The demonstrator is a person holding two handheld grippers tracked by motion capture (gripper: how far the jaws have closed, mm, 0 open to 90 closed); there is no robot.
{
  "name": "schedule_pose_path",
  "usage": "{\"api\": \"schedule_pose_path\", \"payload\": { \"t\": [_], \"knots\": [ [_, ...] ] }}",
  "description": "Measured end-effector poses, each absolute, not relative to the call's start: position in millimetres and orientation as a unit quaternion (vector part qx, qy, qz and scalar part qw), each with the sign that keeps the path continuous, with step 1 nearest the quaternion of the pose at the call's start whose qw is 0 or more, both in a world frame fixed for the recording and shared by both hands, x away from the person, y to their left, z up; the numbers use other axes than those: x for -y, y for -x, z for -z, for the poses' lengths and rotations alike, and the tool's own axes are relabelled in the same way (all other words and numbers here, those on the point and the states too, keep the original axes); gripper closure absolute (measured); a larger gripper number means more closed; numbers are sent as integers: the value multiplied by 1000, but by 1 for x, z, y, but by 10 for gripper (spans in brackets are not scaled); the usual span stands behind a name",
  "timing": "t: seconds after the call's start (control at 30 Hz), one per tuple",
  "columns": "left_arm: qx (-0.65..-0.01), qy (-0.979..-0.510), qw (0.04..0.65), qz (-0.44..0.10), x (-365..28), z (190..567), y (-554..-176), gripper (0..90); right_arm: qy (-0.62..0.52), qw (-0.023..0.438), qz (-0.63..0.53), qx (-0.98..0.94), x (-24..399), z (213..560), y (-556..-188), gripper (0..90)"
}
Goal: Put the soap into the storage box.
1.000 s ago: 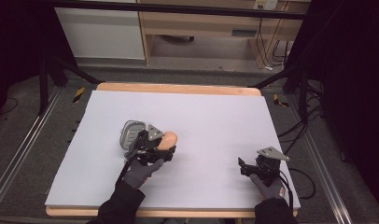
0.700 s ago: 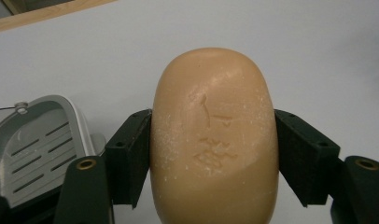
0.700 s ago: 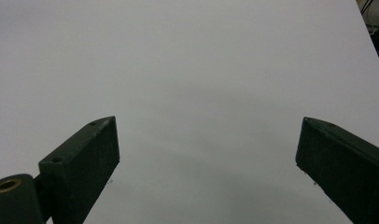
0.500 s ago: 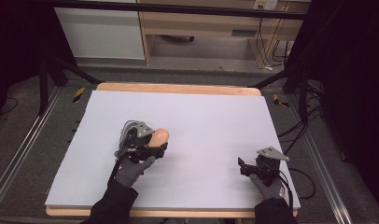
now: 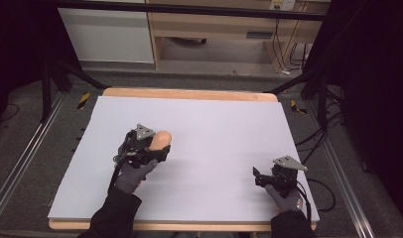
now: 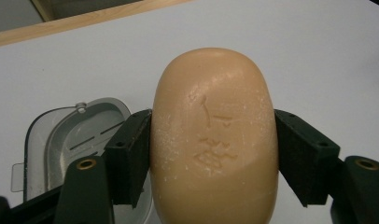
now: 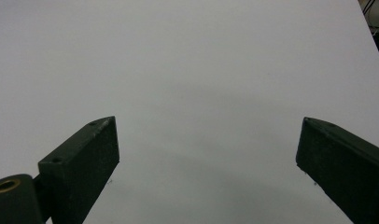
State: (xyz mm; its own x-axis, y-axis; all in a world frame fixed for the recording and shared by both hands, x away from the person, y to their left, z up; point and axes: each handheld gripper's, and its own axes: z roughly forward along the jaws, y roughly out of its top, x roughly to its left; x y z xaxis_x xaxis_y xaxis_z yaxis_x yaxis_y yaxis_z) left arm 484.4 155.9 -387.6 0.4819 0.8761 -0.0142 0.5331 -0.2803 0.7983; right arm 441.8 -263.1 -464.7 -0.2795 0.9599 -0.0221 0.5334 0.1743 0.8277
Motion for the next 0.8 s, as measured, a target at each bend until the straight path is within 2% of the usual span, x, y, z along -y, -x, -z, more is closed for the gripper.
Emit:
{"api": "schedule_pose_path", "payload": {
  "t": [0.8],
  "knots": [
    [-499, -747, 368, -239, -187, 393, -506, 321, -523, 290, -366, -713, 262, 465, -442, 62]
  ]
}}
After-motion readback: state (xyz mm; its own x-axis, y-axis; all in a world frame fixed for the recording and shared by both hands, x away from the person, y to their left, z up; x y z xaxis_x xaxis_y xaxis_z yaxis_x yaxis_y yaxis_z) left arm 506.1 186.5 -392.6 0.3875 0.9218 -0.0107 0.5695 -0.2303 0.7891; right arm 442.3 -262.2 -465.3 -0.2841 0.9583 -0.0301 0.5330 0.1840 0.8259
